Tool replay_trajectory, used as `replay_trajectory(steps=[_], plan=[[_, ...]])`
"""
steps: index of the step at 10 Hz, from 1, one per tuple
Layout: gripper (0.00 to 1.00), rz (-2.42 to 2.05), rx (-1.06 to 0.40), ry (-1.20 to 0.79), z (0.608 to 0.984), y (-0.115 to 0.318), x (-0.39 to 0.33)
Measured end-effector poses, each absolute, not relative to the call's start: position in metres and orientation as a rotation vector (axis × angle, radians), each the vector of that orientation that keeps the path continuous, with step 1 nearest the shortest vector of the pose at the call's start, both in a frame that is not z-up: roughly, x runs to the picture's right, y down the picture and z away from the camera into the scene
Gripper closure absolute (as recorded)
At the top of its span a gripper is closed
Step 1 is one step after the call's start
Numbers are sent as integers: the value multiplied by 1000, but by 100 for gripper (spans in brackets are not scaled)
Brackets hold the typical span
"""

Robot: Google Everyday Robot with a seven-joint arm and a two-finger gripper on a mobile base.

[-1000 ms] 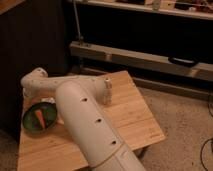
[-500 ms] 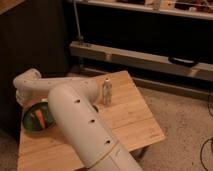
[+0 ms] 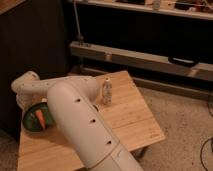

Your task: Push the ceramic bowl across the table

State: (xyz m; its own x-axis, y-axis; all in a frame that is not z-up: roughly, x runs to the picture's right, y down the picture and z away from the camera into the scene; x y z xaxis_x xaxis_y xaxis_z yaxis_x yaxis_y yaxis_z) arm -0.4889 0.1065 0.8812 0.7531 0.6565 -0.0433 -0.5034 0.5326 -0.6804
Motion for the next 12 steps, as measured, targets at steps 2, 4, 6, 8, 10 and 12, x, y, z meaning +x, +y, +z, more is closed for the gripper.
replay_trajectory(steps=[2,4,6,8,10,12], plan=[[100,694,-714,-230,878,108,-478],[100,690,-707,-236,868,105,-474],[100,704,-728,-238,864,113,-470],[100,720,-751,-234,864,124,-467],[100,733,-761,-221,869,134,-462],[100,727,-750,-216,865,137,-459]])
